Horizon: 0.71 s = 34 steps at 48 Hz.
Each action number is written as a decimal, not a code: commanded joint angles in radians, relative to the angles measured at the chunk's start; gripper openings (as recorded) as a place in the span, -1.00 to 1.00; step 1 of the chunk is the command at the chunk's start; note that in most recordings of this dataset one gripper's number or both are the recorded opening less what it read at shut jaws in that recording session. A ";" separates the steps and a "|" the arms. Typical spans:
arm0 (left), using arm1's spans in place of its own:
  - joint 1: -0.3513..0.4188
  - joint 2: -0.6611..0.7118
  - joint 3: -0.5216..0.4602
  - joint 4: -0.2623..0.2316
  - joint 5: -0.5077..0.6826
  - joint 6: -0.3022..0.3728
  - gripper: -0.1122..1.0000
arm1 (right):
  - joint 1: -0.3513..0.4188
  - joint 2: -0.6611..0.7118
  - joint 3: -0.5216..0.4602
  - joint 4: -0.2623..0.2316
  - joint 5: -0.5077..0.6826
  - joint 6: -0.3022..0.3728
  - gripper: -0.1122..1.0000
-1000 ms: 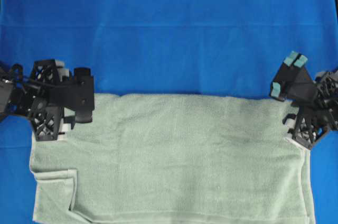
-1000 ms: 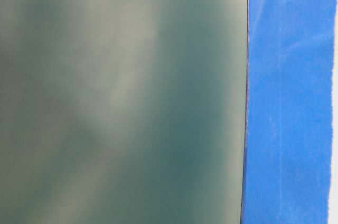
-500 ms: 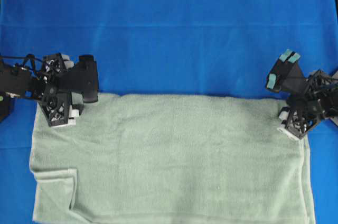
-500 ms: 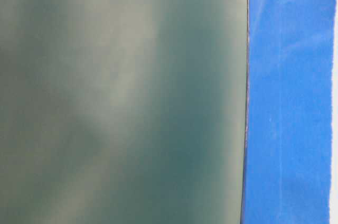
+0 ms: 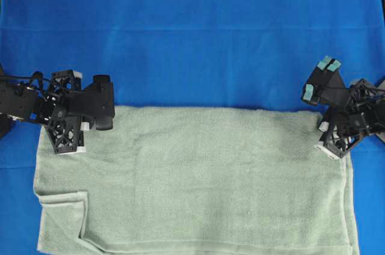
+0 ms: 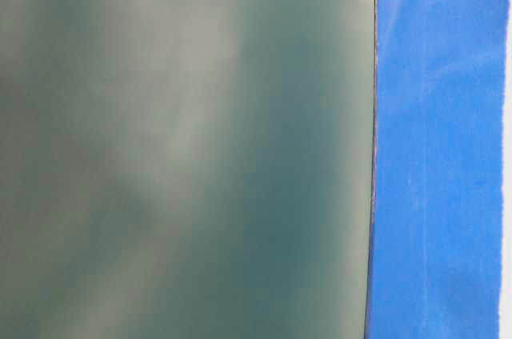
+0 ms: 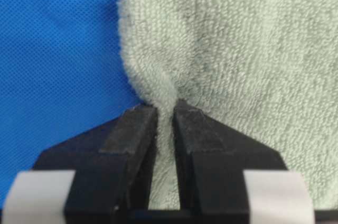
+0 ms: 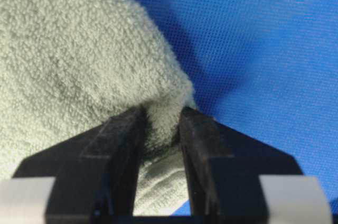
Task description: Fold a bath towel.
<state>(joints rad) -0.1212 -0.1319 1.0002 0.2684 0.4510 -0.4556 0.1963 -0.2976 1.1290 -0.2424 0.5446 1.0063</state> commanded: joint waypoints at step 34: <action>-0.184 -0.428 -0.514 -0.003 0.902 -0.006 -0.66 | 0.173 -0.305 -0.554 -0.298 0.747 -0.009 -0.52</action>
<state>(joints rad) -0.2915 -0.5522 0.5461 0.2623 1.3116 -0.4587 0.3620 -0.5983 0.6213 -0.5016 1.2717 0.9940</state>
